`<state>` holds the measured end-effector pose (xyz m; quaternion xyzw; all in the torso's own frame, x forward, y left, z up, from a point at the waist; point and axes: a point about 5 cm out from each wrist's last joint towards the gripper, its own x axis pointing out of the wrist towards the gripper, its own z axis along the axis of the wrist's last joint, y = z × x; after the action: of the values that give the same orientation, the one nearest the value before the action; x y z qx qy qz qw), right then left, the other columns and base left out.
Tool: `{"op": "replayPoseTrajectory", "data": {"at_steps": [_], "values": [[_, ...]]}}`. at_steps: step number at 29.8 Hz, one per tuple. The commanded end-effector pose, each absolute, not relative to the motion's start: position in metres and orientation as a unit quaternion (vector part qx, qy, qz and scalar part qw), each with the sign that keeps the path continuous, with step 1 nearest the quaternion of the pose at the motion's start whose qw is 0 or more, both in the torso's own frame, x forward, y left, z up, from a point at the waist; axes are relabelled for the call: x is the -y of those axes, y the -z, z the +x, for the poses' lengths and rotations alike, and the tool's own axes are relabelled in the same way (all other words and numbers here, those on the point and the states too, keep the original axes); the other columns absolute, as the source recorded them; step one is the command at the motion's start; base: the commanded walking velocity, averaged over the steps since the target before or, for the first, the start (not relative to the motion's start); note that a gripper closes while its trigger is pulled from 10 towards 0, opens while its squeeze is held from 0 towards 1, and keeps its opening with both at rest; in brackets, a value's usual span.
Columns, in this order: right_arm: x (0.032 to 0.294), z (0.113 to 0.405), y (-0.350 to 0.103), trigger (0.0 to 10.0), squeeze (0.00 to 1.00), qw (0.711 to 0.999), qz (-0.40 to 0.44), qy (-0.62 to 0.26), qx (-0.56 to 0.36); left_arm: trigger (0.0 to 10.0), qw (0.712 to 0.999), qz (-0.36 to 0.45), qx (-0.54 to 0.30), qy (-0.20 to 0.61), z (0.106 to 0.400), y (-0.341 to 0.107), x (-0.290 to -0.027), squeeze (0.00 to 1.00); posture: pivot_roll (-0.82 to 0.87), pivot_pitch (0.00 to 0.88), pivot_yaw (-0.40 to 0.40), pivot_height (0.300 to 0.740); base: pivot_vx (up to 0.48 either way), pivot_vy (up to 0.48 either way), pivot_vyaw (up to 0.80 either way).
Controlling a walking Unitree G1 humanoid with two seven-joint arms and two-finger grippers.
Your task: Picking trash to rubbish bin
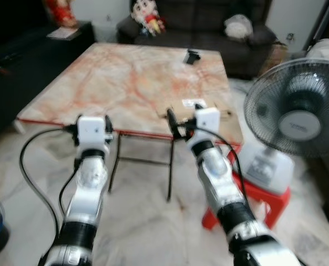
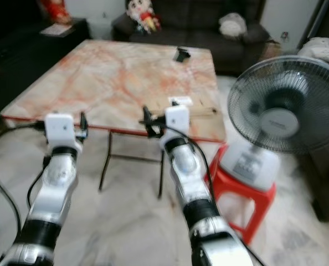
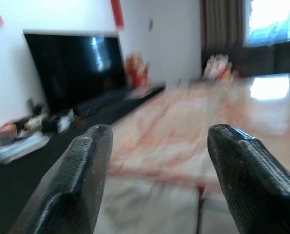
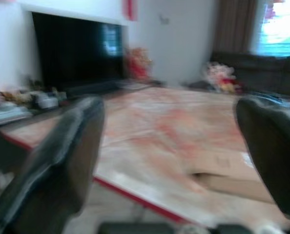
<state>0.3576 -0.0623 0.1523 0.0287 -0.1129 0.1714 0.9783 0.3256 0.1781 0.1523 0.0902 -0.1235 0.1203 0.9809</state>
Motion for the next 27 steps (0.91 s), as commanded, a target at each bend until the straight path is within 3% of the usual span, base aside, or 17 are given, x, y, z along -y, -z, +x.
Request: {"op": "replayPoseTrajectory", "data": {"at_steps": [1,21,27], "values": [[0.0651,0.3598,-0.1556,10.0,0.00,0.978,0.028,-0.169,0.115,10.0,0.980,0.088,0.138,-0.112,0.3302,-0.1614,-0.1719,0.00,0.09,0.047,-0.044,0.740,0.292,0.000,0.00],[0.0637,0.3591,-0.1597,10.0,0.00,0.975,0.046,-0.174,0.127,10.0,0.979,0.089,0.137,-0.118,0.3305,-0.1636,-0.1764,0.00,0.10,0.091,-0.044,0.740,0.283,0.000,-0.05],[0.0616,0.3581,-0.1625,10.0,0.00,0.972,0.041,-0.184,0.138,10.0,0.979,0.089,0.139,-0.119,0.3311,-0.1651,-0.1768,0.00,0.10,0.094,-0.041,0.740,0.275,0.000,-0.46]]}}
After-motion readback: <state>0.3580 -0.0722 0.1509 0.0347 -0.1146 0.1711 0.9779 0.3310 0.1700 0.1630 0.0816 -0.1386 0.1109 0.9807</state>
